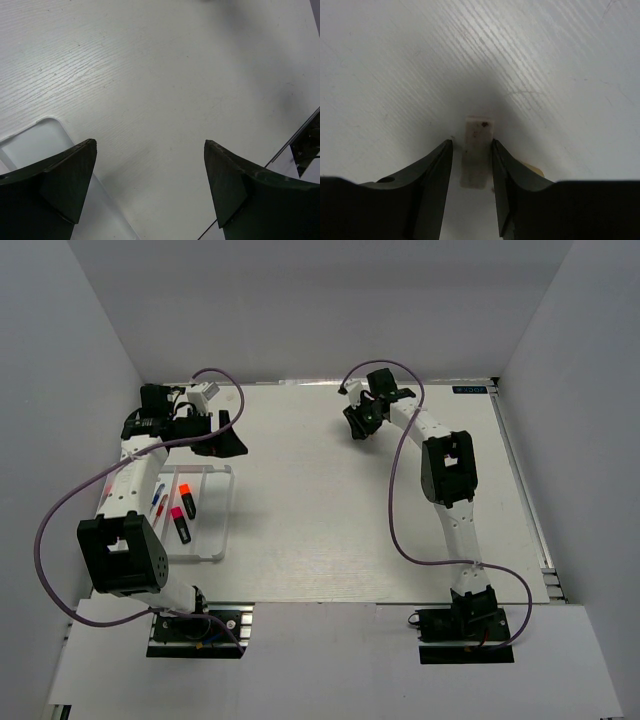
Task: Sort the stationery into containers
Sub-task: Pick up the stationery from the center of the board, then place the stationery in the storage box.
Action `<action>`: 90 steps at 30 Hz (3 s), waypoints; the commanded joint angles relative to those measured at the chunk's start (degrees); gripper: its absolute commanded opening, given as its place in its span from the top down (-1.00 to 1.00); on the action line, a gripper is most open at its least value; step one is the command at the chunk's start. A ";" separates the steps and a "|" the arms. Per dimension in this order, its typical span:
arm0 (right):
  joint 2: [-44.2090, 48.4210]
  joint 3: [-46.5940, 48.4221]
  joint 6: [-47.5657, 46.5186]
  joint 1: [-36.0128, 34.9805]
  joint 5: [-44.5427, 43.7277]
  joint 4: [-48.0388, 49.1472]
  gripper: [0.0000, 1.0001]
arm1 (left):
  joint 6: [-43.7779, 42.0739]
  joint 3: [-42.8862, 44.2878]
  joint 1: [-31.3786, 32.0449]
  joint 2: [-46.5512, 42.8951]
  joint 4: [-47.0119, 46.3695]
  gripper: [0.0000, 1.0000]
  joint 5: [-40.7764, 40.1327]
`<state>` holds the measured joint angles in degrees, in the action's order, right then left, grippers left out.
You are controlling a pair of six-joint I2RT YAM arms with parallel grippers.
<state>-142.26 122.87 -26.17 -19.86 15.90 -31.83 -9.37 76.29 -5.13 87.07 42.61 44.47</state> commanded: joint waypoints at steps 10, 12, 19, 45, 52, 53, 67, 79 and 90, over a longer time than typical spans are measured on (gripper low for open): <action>2.16 -4.48 -1.78 0.08 0.36 -5.69 0.70 | 0.23 0.61 0.20 -2.78 -0.07 -0.96 -2.89; 4.25 -4.39 -1.08 -0.44 2.02 -7.10 1.00 | 0.57 0.35 0.20 -3.48 -0.42 -0.96 -3.42; 24.11 -20.19 15.48 -3.34 7.90 0.71 1.00 | 11.45 -4.92 -1.38 -8.40 -6.48 -0.96 -4.38; 12.27 0.35 63.18 -41.05 -18.00 6.96 1.00 | 33.36 -3.16 -17.02 -9.81 -11.50 -0.96 -11.34; 6.82 2.37 61.51 -45.53 -23.54 10.48 1.00 | 34.06 -4.13 -19.39 -9.81 -12.46 -0.96 -7.03; 5.42 3.07 60.20 -45.97 -25.11 10.83 1.00 | 33.98 -3.87 -19.40 -9.55 -12.38 -0.96 -6.77; 1.72 4.66 55.97 -49.40 -31.02 15.84 0.36 | 28.70 -5.36 -20.01 -9.46 -10.62 -0.96 -2.02; 3.30 4.31 54.13 -49.66 -30.84 16.45 -0.60 | 27.03 -4.74 -20.01 -8.41 -10.70 -0.96 -0.79; 34.12 -22.53 42.62 -36.69 -26.54 16.36 -0.36 | 22.73 -0.37 -14.06 -2.99 -16.42 -0.62 5.28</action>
<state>-122.56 106.72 21.80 -64.27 -11.55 -18.98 14.96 72.05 -22.63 80.53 29.28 46.48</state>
